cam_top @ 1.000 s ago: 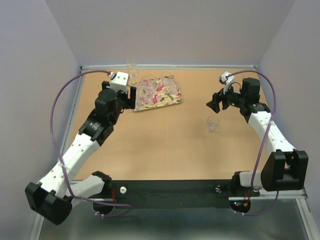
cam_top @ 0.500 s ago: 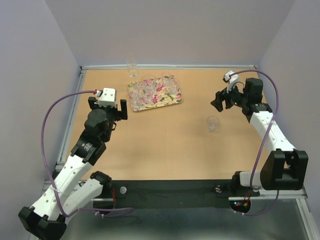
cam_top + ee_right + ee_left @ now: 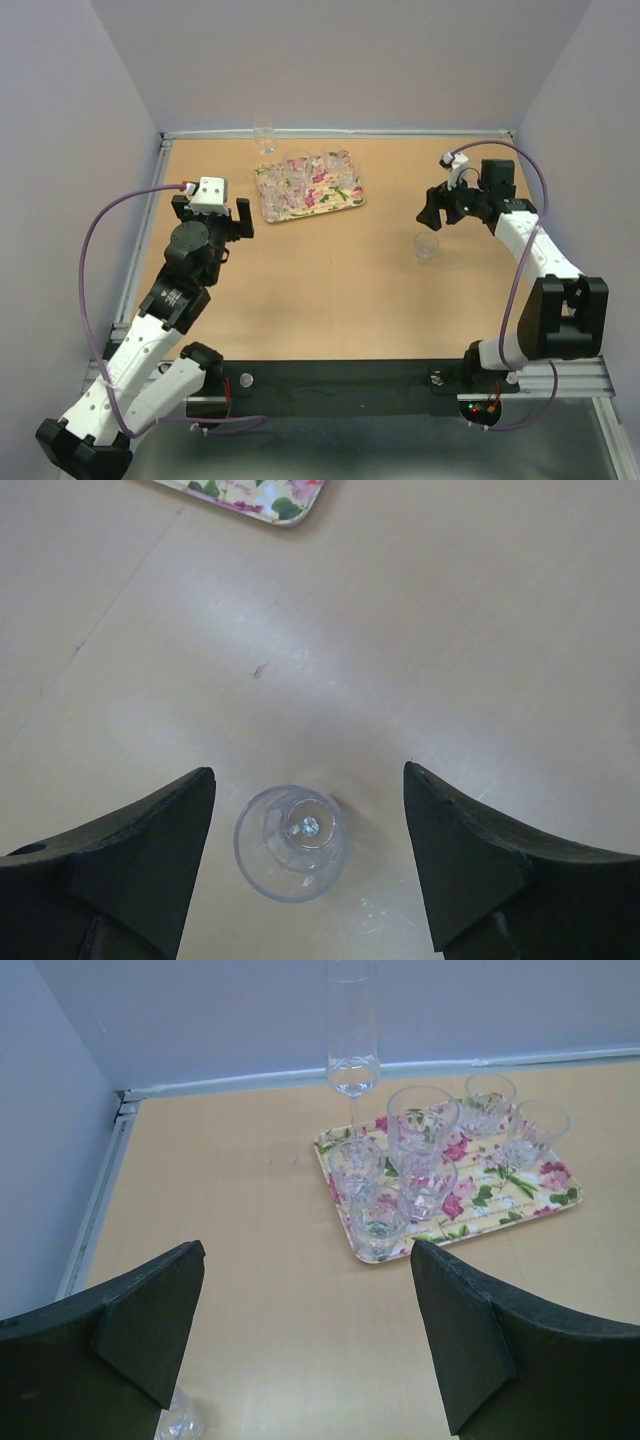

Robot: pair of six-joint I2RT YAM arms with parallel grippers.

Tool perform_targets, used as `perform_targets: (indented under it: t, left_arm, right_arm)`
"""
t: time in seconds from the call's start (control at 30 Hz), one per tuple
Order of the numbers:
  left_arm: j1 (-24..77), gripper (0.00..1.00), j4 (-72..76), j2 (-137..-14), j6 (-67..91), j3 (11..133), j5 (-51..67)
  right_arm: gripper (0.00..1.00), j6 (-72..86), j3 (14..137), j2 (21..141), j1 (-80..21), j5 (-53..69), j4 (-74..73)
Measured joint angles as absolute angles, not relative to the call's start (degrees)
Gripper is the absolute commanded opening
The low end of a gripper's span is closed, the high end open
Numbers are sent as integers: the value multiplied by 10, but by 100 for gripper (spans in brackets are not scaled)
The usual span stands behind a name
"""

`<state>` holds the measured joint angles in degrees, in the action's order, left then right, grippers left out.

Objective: Place the glasses into the tray
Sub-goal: Grab a glass with a robot arm

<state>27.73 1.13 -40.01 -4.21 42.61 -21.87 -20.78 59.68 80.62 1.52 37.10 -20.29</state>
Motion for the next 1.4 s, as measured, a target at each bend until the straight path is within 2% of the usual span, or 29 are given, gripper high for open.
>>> perform_targets:
  t: [0.33,0.73,0.97,1.2,1.37,1.4]
  left_arm:
    - [277,96,16,-388,-40,419,-218]
    - [277,96,17,-387,-40,417,-210]
    - [277,96,17,-385,-39,417,-210]
    - [277,96,17,-384,-39,417,-208]
    - [277,96,18,-384,-40,417,-208]
    - [277,96,18,-384,-39,417,-208]
  right_arm:
    - [79,-192,628,848,15,355,-238]
    - [69,-245,628,847,15,302,-325]
    - [55,-260,628,867,15,292,-343]
    - [45,-261,628,905,15,287,-346]
    - [26,-261,628,919,15,283,-346]
    - [20,-261,628,923,15,282,-346]
